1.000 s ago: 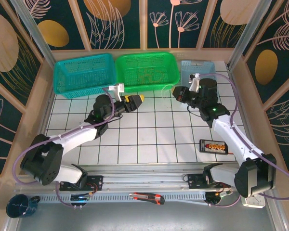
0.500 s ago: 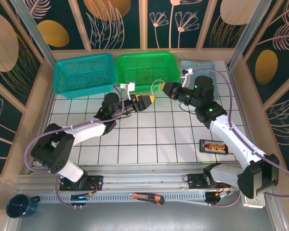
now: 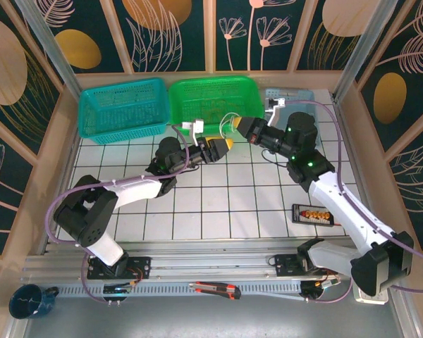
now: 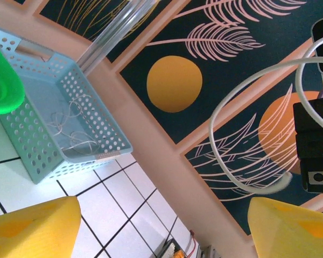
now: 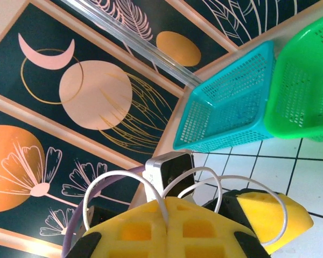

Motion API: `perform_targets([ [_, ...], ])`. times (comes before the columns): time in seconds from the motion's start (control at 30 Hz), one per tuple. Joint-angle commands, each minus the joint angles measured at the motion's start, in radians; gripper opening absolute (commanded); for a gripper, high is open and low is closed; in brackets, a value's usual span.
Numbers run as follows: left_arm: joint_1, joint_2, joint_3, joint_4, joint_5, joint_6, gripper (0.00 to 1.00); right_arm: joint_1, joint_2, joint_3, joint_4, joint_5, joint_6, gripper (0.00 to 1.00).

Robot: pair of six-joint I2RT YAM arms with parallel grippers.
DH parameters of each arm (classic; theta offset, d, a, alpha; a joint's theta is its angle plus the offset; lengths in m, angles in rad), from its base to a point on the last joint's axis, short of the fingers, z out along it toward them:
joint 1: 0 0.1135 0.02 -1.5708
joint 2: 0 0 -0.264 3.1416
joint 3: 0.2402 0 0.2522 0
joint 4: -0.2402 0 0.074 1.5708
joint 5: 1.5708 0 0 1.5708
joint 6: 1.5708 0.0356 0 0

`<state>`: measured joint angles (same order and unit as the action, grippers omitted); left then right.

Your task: Untangle the cables

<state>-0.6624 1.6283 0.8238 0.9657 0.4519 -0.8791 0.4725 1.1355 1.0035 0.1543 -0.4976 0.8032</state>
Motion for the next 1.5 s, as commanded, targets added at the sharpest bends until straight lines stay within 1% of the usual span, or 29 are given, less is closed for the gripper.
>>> perform_targets([
  [0.0, -0.008, 0.006, 0.001, 0.123, -0.037, -0.014, 0.82, 0.010, -0.024, 0.021, 0.056, 0.015, 0.028, 0.00],
  [0.1, -0.008, 0.008, -0.003, 0.163, -0.056, -0.020, 0.82, 0.017, -0.028, 0.014, 0.060, 0.019, 0.033, 0.00],
  [0.37, -0.009, 0.033, 0.015, 0.255, -0.066, -0.038, 0.84, 0.038, -0.036, -0.014, 0.064, 0.035, 0.039, 0.00],
  [0.43, -0.008, 0.035, 0.008, 0.286, -0.078, -0.044, 0.81, 0.040, -0.040, -0.020, 0.062, 0.039, 0.041, 0.00],
  [0.47, -0.008, 0.035, 0.004, 0.301, -0.086, -0.046, 0.78, 0.040, -0.042, -0.023, 0.059, 0.041, 0.040, 0.00],
  [0.53, -0.009, 0.036, -0.009, 0.336, -0.101, -0.050, 0.61, 0.040, -0.047, -0.027, 0.049, 0.048, 0.036, 0.00],
  [0.6, -0.009, 0.035, -0.024, 0.367, -0.124, -0.058, 0.35, 0.038, -0.053, -0.029, 0.040, 0.054, 0.033, 0.00],
  [0.67, -0.009, 0.033, -0.036, 0.378, -0.144, -0.059, 0.14, 0.035, -0.058, -0.026, 0.030, 0.056, 0.029, 0.00],
  [0.7, -0.009, 0.032, -0.038, 0.379, -0.151, -0.058, 0.06, 0.031, -0.059, -0.023, 0.023, 0.056, 0.026, 0.00],
  [0.73, -0.009, 0.029, -0.042, 0.380, -0.156, -0.055, 0.00, 0.026, -0.061, -0.019, 0.014, 0.058, 0.021, 0.00],
  [0.83, -0.009, 0.013, -0.063, 0.366, -0.189, -0.048, 0.00, -0.010, -0.074, -0.004, -0.027, 0.060, -0.001, 0.00],
  [1.0, -0.009, -0.031, -0.121, 0.316, -0.251, -0.019, 0.00, -0.132, -0.089, 0.016, -0.078, 0.034, -0.025, 0.00],
  [1.13, -0.009, -0.061, -0.141, 0.262, -0.257, -0.010, 0.00, -0.219, -0.062, 0.043, -0.151, 0.098, -0.100, 0.00],
  [1.23, -0.008, -0.099, -0.149, 0.178, -0.270, 0.013, 0.01, -0.296, -0.013, 0.041, -0.173, 0.166, -0.145, 0.00],
  [1.33, -0.007, -0.136, -0.140, 0.064, -0.277, 0.040, 0.13, -0.360, 0.067, 0.033, -0.172, 0.258, -0.193, 0.00],
  [1.4, -0.005, -0.163, -0.138, -0.004, -0.284, 0.054, 0.24, -0.394, 0.141, 0.032, -0.161, 0.309, -0.225, 0.00],
  [1.43, -0.002, -0.174, -0.140, -0.029, -0.286, 0.059, 0.28, -0.409, 0.177, 0.034, -0.155, 0.321, -0.229, 0.00],
  [1.47, 0.001, -0.188, -0.141, -0.058, -0.290, 0.063, 0.34, -0.426, 0.218, 0.034, -0.142, 0.325, -0.235, 0.00],
])
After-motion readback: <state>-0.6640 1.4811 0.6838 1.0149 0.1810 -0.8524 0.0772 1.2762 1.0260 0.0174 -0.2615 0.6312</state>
